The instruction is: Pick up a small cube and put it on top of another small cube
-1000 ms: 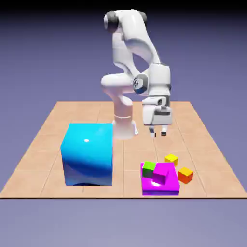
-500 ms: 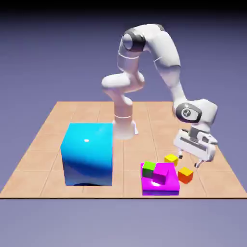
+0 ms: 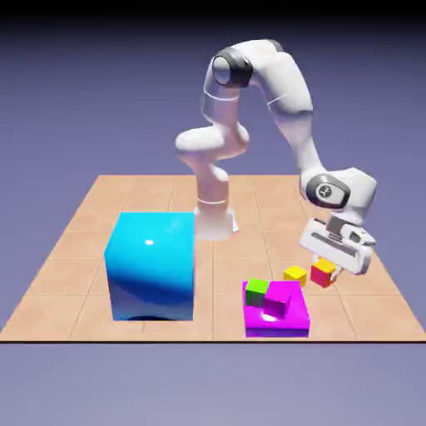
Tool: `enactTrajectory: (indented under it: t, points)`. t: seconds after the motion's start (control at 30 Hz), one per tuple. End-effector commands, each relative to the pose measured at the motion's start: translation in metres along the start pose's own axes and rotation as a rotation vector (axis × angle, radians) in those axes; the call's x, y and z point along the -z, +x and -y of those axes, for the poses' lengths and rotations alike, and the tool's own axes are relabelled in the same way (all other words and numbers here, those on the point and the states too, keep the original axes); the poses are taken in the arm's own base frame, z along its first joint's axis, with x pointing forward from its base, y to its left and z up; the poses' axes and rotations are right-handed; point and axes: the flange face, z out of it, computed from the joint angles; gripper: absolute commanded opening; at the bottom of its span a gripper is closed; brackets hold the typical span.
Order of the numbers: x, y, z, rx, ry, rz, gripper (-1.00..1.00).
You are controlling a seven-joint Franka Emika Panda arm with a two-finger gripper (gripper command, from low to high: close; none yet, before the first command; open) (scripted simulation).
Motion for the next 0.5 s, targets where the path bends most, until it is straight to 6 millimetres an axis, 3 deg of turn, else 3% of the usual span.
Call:
enactTrajectory:
  t: [0.0, 0.1, 0.17, 0.33, 0.37, 0.4, 0.43, 0.47]
  points:
    - [0.006, -0.008, 0.008, -0.038, 0.011, 0.013, -1.00]
    - [0.019, -0.035, 0.031, -0.152, 0.039, 0.062, -1.00]
    - [0.020, -0.039, 0.035, -0.168, 0.042, 0.070, -1.00]
    - [-0.046, -0.036, 0.042, -0.169, 0.041, 0.070, -1.00]
    - [-0.048, -0.036, 0.043, -0.168, 0.042, 0.070, -1.00]
    - [-0.048, -0.036, 0.043, -0.168, 0.042, 0.070, 1.00]
    - [-0.048, -0.036, 0.043, -0.168, 0.042, 0.070, 1.00]
    - [-0.035, -0.036, 0.040, -0.170, 0.040, 0.071, 1.00]
